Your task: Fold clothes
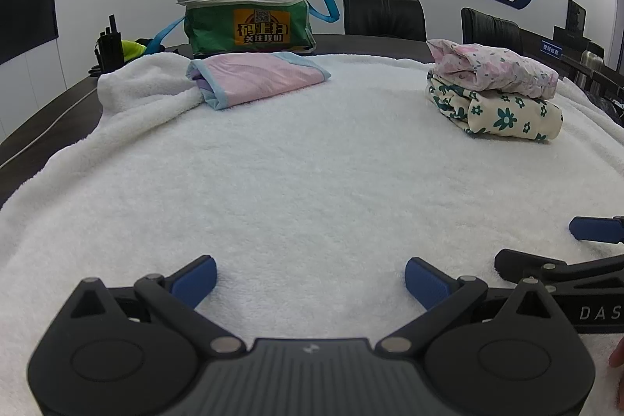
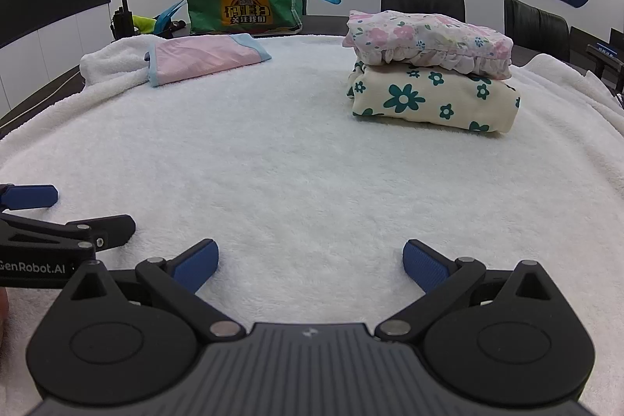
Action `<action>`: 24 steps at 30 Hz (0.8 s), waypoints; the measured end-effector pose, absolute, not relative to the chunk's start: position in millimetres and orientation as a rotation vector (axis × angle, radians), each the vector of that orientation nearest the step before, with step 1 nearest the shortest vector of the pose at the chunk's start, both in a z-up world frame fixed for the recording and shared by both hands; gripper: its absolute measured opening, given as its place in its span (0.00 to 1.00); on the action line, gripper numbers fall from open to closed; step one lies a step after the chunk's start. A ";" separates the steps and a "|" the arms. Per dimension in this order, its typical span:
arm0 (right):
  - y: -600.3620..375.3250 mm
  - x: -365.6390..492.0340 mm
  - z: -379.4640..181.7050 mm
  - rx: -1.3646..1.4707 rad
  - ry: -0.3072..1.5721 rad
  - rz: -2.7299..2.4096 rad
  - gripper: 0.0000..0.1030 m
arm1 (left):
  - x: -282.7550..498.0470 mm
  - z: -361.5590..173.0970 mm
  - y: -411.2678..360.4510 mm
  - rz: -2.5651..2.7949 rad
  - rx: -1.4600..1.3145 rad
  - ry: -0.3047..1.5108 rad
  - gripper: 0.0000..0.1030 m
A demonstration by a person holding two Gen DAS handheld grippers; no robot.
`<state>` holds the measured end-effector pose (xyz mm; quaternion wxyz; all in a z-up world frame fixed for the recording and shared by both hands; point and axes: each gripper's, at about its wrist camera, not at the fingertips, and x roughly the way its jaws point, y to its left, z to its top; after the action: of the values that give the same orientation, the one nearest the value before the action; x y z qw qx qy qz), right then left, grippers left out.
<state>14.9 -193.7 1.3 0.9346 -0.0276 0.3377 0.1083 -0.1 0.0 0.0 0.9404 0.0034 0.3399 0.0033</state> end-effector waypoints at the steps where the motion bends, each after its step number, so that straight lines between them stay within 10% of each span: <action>1: -193.8 14.9 1.3 -0.056 0.690 0.222 0.99 | -0.3 0.0 0.0 0.007 0.007 0.693 1.00; 24: -192.5 14.4 1.9 -0.056 0.690 0.226 0.99 | -1.5 -0.2 -0.6 0.007 0.007 0.692 1.00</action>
<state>14.4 -192.5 1.9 0.9345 -0.0272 0.3374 0.1103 -1.5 -0.6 -0.2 0.9408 0.0036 0.3390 0.0036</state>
